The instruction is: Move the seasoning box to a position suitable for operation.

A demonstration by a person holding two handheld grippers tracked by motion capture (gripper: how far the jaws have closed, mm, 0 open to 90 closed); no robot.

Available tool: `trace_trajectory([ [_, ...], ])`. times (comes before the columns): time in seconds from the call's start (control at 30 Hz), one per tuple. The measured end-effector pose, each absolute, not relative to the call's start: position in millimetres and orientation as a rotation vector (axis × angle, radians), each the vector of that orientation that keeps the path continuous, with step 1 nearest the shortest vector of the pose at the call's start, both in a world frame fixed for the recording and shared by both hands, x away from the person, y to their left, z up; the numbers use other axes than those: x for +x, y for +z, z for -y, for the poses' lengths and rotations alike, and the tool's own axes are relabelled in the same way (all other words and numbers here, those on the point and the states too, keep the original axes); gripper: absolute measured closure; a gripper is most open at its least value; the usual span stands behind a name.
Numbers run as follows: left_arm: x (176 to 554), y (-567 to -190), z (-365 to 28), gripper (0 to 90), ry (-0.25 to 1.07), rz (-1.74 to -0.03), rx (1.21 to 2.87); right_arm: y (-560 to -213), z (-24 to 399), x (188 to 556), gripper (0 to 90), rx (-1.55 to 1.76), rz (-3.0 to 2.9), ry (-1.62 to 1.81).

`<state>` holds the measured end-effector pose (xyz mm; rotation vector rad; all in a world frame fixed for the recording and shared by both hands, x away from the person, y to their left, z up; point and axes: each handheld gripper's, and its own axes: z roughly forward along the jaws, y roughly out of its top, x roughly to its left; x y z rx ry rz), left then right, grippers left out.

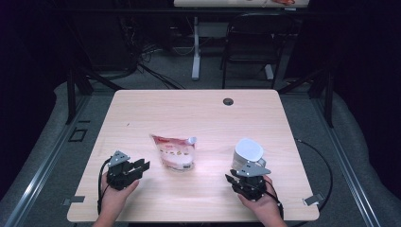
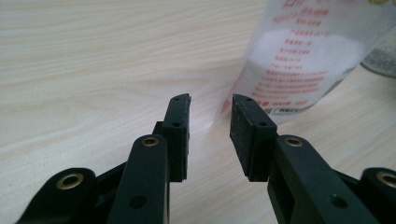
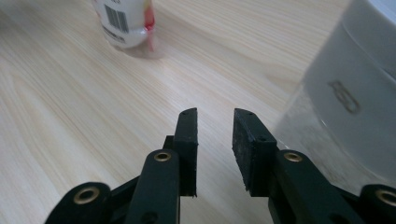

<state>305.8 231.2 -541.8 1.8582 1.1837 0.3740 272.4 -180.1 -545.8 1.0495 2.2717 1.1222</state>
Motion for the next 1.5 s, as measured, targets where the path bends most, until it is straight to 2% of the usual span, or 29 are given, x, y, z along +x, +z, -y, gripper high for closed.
trace_trajectory([
  [0.2, 312.5, -539.2, -228.0, 69.4, 0.391, -1.181, 1.853, -545.0, 160.0, 279.4, 72.3, 0.993, -2.271, 1.135],
  [0.37, 324.9, -530.8, -226.3, 75.3, 0.361, -1.16, 1.835, -540.2, 139.4, 292.2, 74.7, 0.956, -2.284, 1.17],
  [0.5, 329.9, -525.0, -219.5, 76.1, 0.377, -1.122, 1.857, -537.3, 132.0, 295.6, 74.8, 0.937, -2.291, 1.203],
  [0.67, 328.8, -515.5, -215.6, 75.8, 0.387, -1.076, 1.881, -534.4, 126.5, 298.6, 74.8, 0.939, -2.296, 1.219],
  [0.83, 324.3, -509.0, -216.4, 71.3, 0.397, -1.038, 1.882, -528.9, 122.7, 301.0, 74.2, 0.938, -2.292, 1.258],
  [1.27, 326.5, -504.3, -213.5, 69.1, 0.347, -0.975, 1.891, -519.4, 109.4, 312.5, 71.0, 0.916, -2.293, 1.275],
  [1.5, 328.1, -506.1, -209.2, 68.3, 0.363, -0.969, 1.912, -515.1, 104.9, 316.5, 70.0, 0.91, -2.29, 1.285],
])
